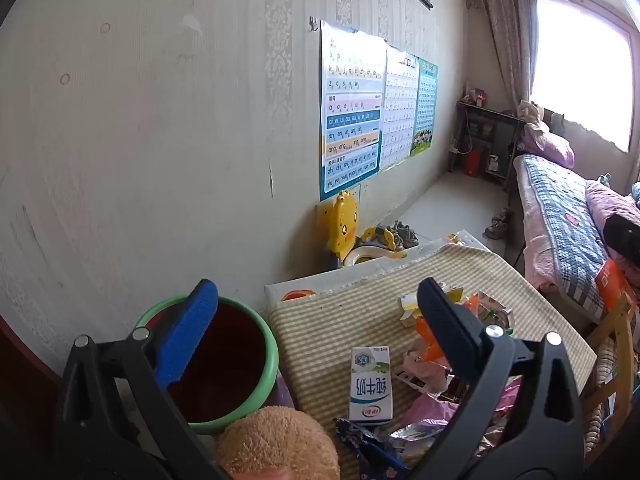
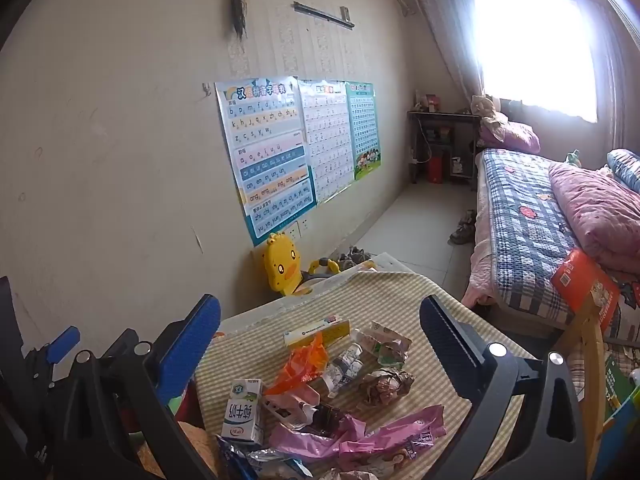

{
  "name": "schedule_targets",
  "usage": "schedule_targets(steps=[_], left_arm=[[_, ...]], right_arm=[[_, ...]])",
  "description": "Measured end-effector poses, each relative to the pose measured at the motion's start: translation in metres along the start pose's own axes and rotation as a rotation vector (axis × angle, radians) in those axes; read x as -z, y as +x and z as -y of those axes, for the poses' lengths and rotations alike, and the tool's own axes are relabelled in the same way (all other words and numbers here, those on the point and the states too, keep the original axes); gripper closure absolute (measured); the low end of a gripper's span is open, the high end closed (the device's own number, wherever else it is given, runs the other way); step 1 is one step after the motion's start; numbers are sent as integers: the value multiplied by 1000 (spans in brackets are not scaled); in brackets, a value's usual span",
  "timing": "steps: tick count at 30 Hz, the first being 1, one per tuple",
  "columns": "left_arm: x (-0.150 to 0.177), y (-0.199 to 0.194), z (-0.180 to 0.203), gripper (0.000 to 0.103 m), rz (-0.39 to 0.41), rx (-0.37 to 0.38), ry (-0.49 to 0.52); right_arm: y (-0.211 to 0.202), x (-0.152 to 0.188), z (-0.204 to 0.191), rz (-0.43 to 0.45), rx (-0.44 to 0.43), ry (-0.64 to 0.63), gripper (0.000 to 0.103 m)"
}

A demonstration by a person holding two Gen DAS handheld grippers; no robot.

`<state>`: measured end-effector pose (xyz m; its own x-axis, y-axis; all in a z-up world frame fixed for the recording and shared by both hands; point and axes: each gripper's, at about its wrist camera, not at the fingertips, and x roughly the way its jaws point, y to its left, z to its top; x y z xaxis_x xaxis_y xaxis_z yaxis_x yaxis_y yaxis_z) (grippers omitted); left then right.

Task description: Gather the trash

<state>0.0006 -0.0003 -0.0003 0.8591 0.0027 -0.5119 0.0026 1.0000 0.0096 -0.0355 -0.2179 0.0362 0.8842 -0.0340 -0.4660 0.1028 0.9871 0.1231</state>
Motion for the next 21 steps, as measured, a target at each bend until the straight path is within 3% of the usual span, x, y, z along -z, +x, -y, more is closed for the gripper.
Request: schedule_targets(steps=[21], left_arm=[[10, 5, 4, 5, -12, -17, 6]], right_arm=[[5, 7, -3, -5, -7, 8, 7]])
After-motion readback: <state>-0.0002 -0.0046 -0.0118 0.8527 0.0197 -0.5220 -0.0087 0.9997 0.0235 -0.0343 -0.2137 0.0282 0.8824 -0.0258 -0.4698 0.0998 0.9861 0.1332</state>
